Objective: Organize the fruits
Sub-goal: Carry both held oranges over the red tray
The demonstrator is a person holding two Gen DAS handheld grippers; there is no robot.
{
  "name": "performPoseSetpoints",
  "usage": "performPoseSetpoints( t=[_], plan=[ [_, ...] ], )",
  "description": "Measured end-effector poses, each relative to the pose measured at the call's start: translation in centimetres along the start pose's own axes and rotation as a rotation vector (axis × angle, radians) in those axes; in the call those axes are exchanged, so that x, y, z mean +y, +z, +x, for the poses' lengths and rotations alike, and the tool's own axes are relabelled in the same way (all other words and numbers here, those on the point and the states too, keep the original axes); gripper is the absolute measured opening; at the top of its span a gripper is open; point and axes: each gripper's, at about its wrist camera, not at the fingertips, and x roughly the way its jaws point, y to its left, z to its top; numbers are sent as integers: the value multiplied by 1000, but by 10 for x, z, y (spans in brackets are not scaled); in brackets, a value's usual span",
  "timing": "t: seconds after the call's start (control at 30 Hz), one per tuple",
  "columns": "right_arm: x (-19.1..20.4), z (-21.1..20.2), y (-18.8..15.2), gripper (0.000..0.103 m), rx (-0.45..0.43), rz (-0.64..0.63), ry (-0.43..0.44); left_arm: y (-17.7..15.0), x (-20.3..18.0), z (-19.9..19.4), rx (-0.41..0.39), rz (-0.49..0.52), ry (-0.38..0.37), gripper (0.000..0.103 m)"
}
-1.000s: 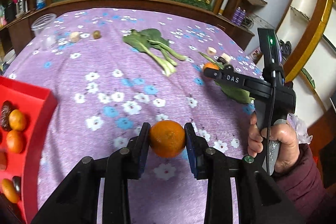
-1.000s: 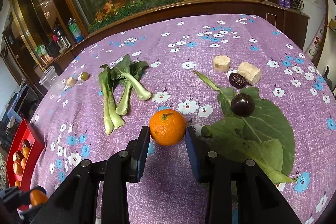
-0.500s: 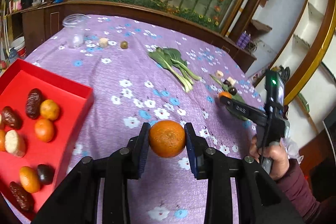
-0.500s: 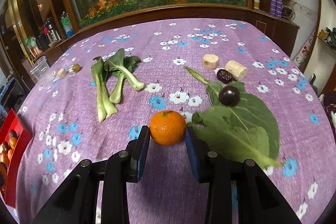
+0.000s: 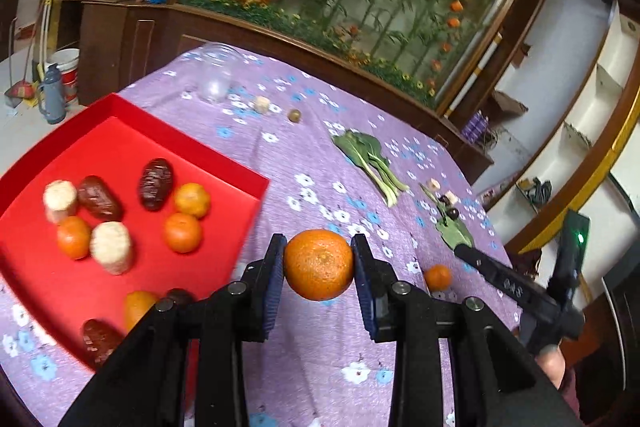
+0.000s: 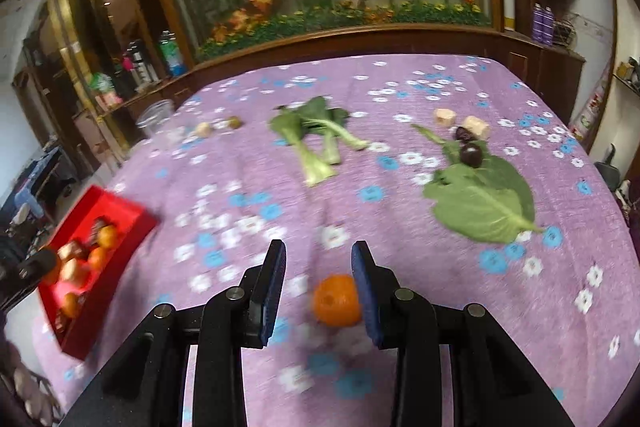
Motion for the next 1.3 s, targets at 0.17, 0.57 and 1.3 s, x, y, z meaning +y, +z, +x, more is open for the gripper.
performPoseSetpoints(
  t=[0.17, 0.57, 1.3],
  plan=[
    [45, -17, -14, 29, -14, -88, 48, 1, 15, -20, -36, -32, 3, 32],
    [7, -28, -13, 29, -23, 30, 19, -11, 31, -27, -28, -57, 4, 32],
    [30, 18, -54, 37, 152, -88, 31, -19, 13, -2, 30, 0, 3, 32]
  ],
)
